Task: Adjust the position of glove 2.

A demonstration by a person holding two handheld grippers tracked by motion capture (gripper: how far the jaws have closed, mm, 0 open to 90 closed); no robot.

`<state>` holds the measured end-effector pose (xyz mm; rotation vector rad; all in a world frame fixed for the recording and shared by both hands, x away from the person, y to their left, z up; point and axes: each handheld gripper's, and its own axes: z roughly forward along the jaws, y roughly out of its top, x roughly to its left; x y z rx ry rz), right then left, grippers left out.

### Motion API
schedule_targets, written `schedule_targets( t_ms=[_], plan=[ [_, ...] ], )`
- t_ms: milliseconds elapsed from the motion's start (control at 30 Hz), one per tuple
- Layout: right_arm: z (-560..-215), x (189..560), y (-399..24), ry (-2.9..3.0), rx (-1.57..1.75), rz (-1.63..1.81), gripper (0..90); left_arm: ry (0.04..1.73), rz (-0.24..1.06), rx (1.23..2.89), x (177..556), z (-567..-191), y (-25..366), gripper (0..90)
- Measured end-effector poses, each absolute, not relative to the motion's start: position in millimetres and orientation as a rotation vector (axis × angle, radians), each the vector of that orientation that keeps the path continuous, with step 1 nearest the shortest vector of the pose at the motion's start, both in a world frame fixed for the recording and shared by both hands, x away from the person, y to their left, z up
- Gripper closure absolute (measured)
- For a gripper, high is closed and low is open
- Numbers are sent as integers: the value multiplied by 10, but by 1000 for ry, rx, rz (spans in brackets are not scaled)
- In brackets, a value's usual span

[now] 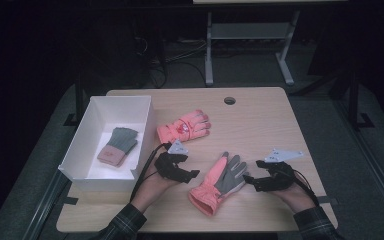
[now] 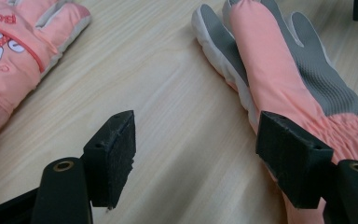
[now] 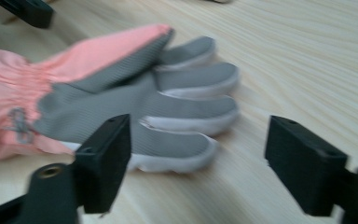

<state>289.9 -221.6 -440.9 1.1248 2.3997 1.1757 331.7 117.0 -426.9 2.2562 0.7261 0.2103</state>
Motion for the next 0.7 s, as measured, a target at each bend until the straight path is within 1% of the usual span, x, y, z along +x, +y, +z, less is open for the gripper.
schedule_targets(
  t_ms=[167,300,433,467,500,567,600,667,700],
  plan=[
    [-4463,2870,-2302,2353,1164,1133,152,742,206,2253,3374,-4237,1122,298],
    [-4482,2832,-2388,2327,1192,1121,142,734,229,2275,3431,-4216,1073,388],
    [-4511,2812,-2438,2321,1209,1115,142,750,231,2272,3512,-4194,1042,547],
    [-4520,2811,-2453,2317,1225,1114,142,766,228,2267,3575,-4173,1031,609],
    [-4521,2811,-2460,2315,1231,1115,142,788,232,2260,3610,-4161,1023,646],
    [-4522,2815,-2469,2313,1230,1118,142,812,232,2254,3651,-4148,1016,753],
    [-4519,2812,-2477,2310,1237,1126,142,850,244,2246,3731,-4130,991,807],
    [-4516,2811,-2480,2309,1239,1127,142,868,263,2247,3815,-4109,977,893],
    [-4516,2811,-2480,2309,1239,1127,142,868,263,2247,3815,-4109,977,894]
  ],
)
